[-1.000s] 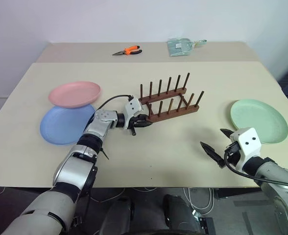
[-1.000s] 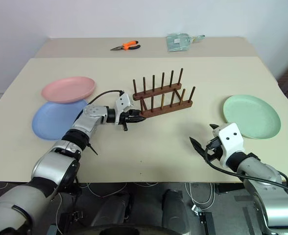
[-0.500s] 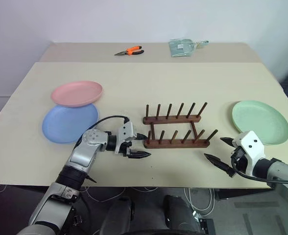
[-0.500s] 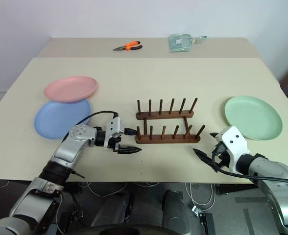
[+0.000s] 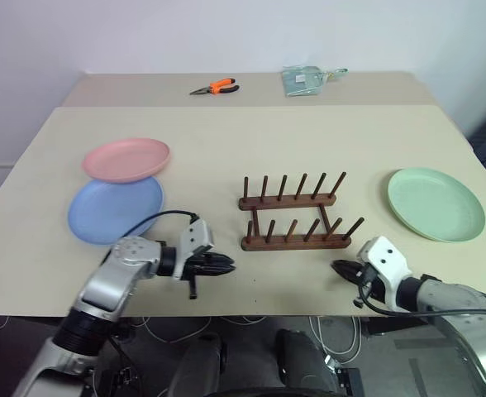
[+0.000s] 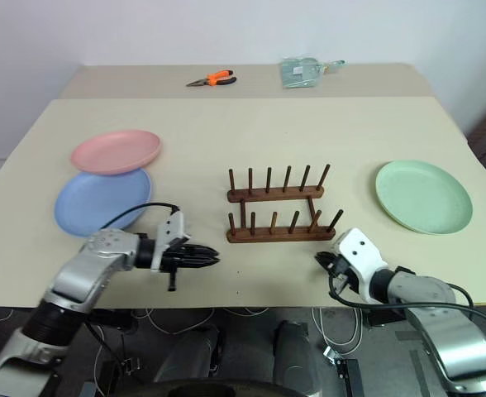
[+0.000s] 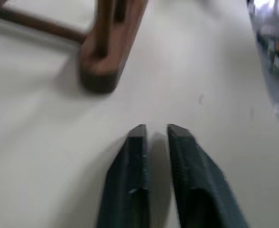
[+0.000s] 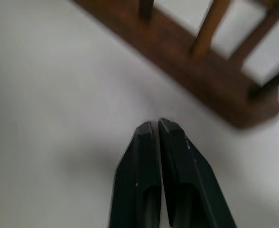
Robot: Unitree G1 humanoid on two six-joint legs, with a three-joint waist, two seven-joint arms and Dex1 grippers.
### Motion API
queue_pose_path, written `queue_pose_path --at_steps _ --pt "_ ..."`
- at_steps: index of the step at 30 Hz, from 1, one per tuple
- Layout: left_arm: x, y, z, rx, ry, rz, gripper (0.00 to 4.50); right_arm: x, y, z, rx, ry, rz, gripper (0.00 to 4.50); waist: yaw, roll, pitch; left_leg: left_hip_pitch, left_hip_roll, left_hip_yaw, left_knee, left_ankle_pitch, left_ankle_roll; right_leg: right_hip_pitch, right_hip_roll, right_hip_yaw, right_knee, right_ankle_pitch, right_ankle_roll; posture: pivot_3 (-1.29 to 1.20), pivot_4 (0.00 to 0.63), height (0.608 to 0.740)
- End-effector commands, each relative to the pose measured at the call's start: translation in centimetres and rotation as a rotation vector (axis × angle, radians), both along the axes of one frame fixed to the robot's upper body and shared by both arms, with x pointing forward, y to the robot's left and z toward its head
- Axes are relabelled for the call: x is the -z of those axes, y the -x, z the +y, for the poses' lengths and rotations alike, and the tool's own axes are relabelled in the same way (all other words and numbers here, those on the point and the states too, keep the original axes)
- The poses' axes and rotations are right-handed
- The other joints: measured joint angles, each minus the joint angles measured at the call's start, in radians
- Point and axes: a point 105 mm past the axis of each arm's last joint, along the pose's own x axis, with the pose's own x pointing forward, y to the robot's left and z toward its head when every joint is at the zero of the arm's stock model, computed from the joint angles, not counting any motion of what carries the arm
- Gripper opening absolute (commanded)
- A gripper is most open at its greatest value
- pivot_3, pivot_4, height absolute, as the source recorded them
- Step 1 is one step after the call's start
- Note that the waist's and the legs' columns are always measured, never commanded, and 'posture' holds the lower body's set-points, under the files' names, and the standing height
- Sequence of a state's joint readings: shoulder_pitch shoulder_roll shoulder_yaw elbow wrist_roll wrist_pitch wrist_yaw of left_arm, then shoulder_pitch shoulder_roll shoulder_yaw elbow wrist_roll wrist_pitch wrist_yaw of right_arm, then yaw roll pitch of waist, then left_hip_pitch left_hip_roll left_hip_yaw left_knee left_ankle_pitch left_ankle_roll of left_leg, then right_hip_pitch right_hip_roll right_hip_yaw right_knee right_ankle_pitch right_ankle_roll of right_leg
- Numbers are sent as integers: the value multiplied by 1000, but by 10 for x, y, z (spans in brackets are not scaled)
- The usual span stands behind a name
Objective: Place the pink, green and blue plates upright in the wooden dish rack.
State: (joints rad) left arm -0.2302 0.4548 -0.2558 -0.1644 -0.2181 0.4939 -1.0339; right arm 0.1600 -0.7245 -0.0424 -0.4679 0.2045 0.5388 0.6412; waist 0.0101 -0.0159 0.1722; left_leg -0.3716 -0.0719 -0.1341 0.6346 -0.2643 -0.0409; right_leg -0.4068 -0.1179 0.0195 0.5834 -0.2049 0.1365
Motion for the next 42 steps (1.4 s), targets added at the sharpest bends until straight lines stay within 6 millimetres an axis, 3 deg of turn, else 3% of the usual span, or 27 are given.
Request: queue_pose_path --at_steps 1,5,8,12,15,18,22,23,24,25,27,29,35,39,42 --pt "2 -30 -8 -205 -53 -129 671 7 -22 -5 78 77 -76 21 2 -2 -1 0 0 0 0 0 0 0 0 0 0 0 0 0 150 740" --pt "6 -71 -4 -458 -66 -172 671 5 -56 -10 162 133 -167 21 2 -3 -3 2 -1 0 1 0 0 2 1 0 1 1 -1 0 150 740" --pt "0 -92 -3 -554 -18 -164 671 -1 -79 -9 193 132 -213 21 1 -3 -4 3 -1 0 2 0 0 3 2 0 2 1 -1 0 150 740" --pt "-3 -97 -1 -541 -16 -186 671 -9 -92 -7 183 119 -246 21 0 -3 -4 3 -1 0 0 0 -1 2 2 0 2 4 2 0 150 740" --pt "-12 -89 7 -504 24 -179 671 -21 -90 -1 146 32 -240 820 -5 -3 -4 3 -1 0 -2 1 -1 0 2 0 2 5 -1 0 150 740" --pt "-45 -97 39 -631 165 -189 1527 -31 -78 16 48 -14 -256 2242 -14 -2 -3 2 -1 0 -3 1 -1 -1 2 0 2 5 -1 0 150 740" --pt "-110 -125 96 -968 402 -278 3391 -34 -67 33 -31 -30 -262 4231 -19 -4 -1 0 -1 -2 -2 1 -1 -3 3 -1 2 5 0 0 150 740" --pt "-118 -127 104 -1014 439 -285 3979 -33 -66 35 -40 -30 -261 4500 -18 -4 -1 -1 -1 -3 -1 1 -2 -3 3 -1 2 3 3 0 150 740" --pt "-140 -131 123 -1130 538 -310 4446 -32 -66 38 -53 -27 -259 4500 -18 -4 -1 -1 -1 -3 -1 1 -2 -2 3 -2 2 3 3 0 150 740" --pt "-159 -132 141 -1235 631 -330 4446 -30 -65 41 -63 -24 -258 4500 -16 -4 -1 0 -1 -3 -1 1 -2 -2 2 -2 2 3 3 0 150 740" --pt "-178 -128 168 -1395 762 -323 4446 -28 -66 46 -84 -18 -256 4500 -17 -5 -2 -1 -2 -3 -2 1 -2 -2 2 -2 1 3 3 0 150 740" --pt "-178 -124 183 -1511 805 -278 4446 -27 -67 49 -98 -18 -255 4500 -22 -5 -2 0 -2 -3 -2 1 -2 -2 1 -1 1 4 2 0 150 740" --pt "-145 -99 228 -1835 937 -24 4446 -31 -73 49 -117 -12 -268 4500 -21 -5 -1 0 -2 -2 -2 1 -3 -2 2 -1 1 4 2 0 150 740" --pt "-116 -92 225 -1879 1008 217 4446 -32 -74 47 -121 -6 -275 4500 -13 -8 0 -1 -2 -3 -2 1 -3 -2 2 -1 1 4 1 0 150 740" --pt "-102 -98 218 -1845 1046 353 4446 -34 -74 50 -128 -13 -287 4500 -2 -8 0 -1 -3 -3 -1 1 -3 -2 2 -1 1 4 1 0 150 740"
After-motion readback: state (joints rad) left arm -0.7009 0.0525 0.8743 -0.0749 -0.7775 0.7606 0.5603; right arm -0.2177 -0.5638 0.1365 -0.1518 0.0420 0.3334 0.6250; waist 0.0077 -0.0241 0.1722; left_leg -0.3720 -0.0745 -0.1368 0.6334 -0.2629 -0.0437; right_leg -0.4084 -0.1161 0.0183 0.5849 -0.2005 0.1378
